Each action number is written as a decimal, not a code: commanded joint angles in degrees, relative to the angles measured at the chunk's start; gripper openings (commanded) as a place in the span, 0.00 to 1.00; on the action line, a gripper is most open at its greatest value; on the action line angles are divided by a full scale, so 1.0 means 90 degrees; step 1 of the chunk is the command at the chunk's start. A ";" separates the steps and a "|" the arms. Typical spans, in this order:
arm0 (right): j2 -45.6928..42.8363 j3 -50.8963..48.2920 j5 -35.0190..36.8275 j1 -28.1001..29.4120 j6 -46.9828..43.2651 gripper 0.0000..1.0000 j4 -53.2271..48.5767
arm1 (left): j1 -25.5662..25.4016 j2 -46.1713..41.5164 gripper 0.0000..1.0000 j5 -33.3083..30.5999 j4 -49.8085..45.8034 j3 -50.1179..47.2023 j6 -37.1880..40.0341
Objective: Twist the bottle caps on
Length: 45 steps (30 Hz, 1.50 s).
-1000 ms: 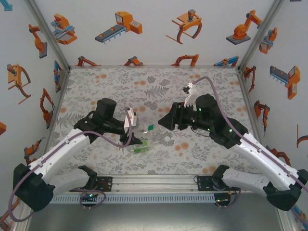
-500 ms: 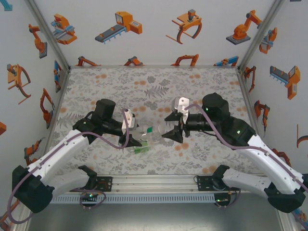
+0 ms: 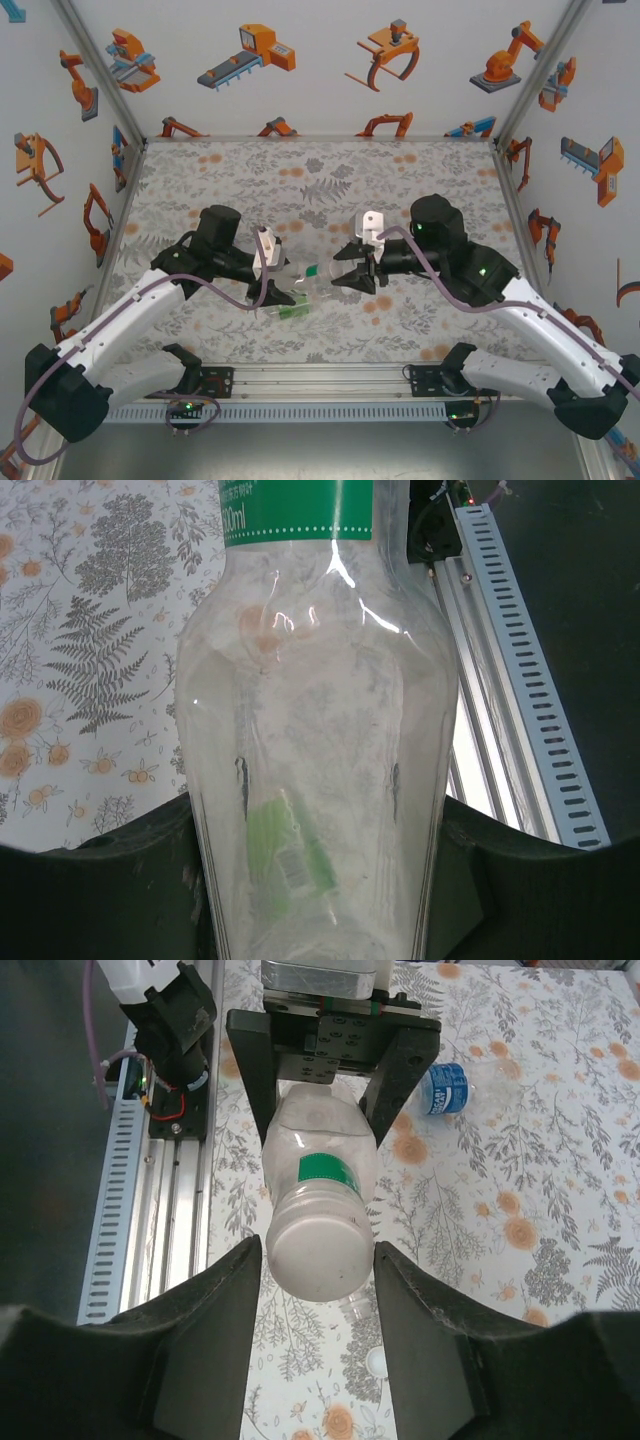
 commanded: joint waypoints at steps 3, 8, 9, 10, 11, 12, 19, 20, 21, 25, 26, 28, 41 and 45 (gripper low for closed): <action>0.0036 -0.0106 -0.0131 -0.0010 0.0164 0.34 0.0391 | -0.0043 -0.0068 0.00 0.0279 -0.0096 0.0201 0.0127; -0.0007 -0.0153 0.0200 -0.0010 0.0838 0.14 0.0439 | -0.0046 -0.0129 0.00 0.0262 -0.0101 0.0193 0.0117; -0.0016 -0.0195 0.0310 -0.0010 0.1162 0.08 0.0520 | -0.0044 -0.0142 0.00 0.0235 -0.0101 0.0192 0.0104; -0.0045 -0.0253 0.0436 -0.0010 0.1593 0.00 0.0662 | -0.0050 -0.0163 0.00 0.0195 -0.0101 0.0186 0.0081; -0.0063 -0.0338 0.0629 -0.0012 0.2062 0.00 0.0817 | -0.0049 -0.0186 0.00 0.0130 -0.0101 0.0176 0.0076; -0.0089 -0.0426 0.0995 -0.0010 0.2705 0.00 0.0978 | -0.0050 -0.0195 0.00 0.0026 -0.0101 0.0164 0.0073; -0.0161 -0.0999 0.2926 -0.0011 0.6805 0.00 0.1352 | -0.0054 -0.0193 0.00 -0.0473 0.0280 0.0081 -0.0138; -0.0185 -0.1052 0.3178 -0.0015 0.7278 0.00 0.1274 | -0.0052 -0.0183 0.00 -0.0543 0.0336 0.0067 -0.0200; -0.0227 -0.1138 0.3389 -0.0010 0.7775 0.00 0.1223 | -0.0052 -0.0163 0.00 -0.0647 0.0375 0.0049 -0.0236; -0.0233 -0.1160 0.3860 -0.0010 0.9049 0.00 0.0826 | -0.0056 -0.0107 0.00 -0.0956 0.0491 0.0037 -0.0362; -0.0208 -0.1102 0.3893 -0.0010 0.9134 0.00 0.0737 | -0.0058 -0.0098 0.00 -0.1009 0.0532 0.0037 -0.0406; -0.0139 -0.0958 0.3978 -0.0010 0.9102 0.00 0.0617 | -0.0049 -0.0090 0.00 -0.1128 0.0681 0.0037 -0.0562; 0.0391 -0.0317 0.4038 -0.0030 0.7863 0.59 0.1129 | -0.0062 -0.0099 0.00 -0.1271 0.2244 -0.0354 -0.1874; 0.0584 -0.0157 0.4028 -0.0036 0.7644 0.59 0.1201 | -0.0082 -0.0028 0.00 -0.1285 0.2384 -0.0329 -0.2034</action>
